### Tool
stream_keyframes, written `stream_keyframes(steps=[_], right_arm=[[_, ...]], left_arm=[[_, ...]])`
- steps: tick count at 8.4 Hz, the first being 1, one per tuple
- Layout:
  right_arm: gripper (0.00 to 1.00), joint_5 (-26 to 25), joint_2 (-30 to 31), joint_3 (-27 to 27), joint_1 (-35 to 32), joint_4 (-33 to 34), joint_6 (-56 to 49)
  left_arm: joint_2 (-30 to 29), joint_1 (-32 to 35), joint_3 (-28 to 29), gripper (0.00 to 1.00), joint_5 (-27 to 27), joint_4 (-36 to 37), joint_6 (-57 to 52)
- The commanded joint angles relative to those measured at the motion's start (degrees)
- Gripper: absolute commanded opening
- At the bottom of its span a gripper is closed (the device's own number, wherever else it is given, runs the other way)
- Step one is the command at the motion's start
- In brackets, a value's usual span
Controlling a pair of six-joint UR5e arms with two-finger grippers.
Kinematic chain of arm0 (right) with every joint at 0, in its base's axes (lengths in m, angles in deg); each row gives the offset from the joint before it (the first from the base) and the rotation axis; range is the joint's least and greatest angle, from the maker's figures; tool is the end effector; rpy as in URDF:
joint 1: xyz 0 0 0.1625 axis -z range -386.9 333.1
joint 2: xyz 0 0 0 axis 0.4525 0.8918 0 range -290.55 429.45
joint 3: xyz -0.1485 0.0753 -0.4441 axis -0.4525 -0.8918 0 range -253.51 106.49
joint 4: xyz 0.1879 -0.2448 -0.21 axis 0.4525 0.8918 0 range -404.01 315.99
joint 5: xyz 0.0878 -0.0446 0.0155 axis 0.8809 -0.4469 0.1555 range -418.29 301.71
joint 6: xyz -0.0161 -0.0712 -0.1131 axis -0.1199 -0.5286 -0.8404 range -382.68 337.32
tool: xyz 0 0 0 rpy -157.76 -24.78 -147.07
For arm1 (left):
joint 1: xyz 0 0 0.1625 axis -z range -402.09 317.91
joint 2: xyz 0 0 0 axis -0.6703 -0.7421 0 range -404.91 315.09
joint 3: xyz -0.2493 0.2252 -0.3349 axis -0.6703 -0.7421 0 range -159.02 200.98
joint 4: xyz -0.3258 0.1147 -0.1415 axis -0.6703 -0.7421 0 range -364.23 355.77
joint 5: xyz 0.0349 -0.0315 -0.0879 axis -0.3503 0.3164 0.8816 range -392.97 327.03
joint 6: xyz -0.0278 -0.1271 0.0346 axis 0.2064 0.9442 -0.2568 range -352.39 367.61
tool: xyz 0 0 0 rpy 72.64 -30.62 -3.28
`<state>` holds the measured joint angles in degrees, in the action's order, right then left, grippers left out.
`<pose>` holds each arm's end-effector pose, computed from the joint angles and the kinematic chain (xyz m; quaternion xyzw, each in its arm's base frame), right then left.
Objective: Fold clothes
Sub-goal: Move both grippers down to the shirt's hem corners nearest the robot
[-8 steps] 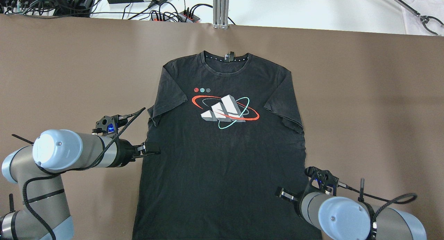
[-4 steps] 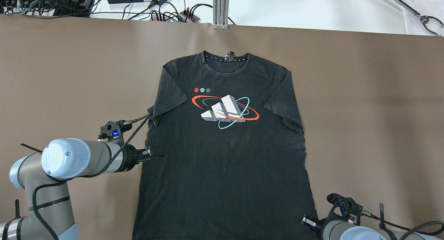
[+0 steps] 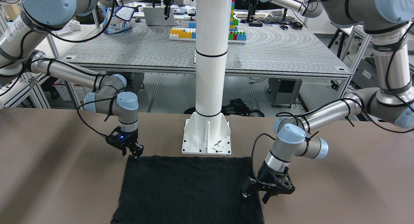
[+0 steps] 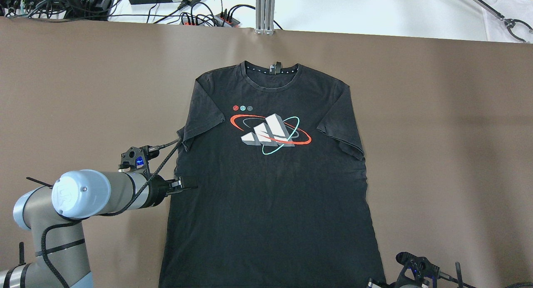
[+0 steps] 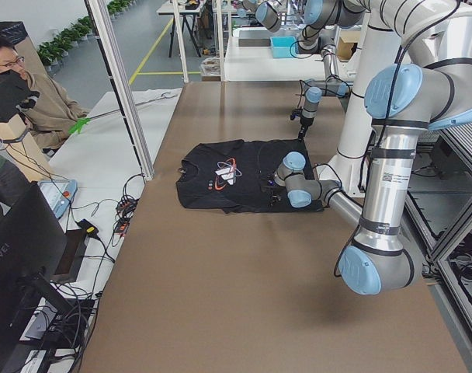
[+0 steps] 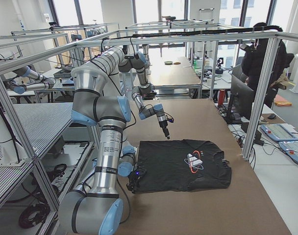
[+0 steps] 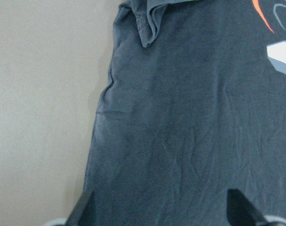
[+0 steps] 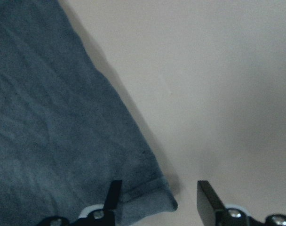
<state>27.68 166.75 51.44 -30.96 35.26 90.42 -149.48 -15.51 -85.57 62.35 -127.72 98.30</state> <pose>-0.3990 -0.1715 0.5145 -0.0216 -0.3294 0.2328 0.9148 0.4661 -0.3683 0.4089 0.0814 0.5290 -0.1749 0.8264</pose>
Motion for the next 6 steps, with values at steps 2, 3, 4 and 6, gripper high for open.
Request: stream_keyframes(steps=[2,3,4,6], right_arm=[[0.07,-0.1,0.2,0.1,0.5,0.3,0.9],[0.00,-0.2,0.2,0.1,0.4,0.4,0.7],[0.00,-0.5,0.3,0.2,0.2,0.4,0.3],[0.00,-0.3,0.3,1.2,0.2,0.4,0.2]], left_arm=[[0.4,-0.2,-0.2,1.00,-0.2,0.0,0.4],[0.4,-0.2,-0.2,1.00,-0.2,0.0,0.5],[0.4,-0.2,-0.2,1.00,-0.2,0.0,1.0],[1.7,-2.7,-1.7,1.00,-1.3,-0.1,6.1]])
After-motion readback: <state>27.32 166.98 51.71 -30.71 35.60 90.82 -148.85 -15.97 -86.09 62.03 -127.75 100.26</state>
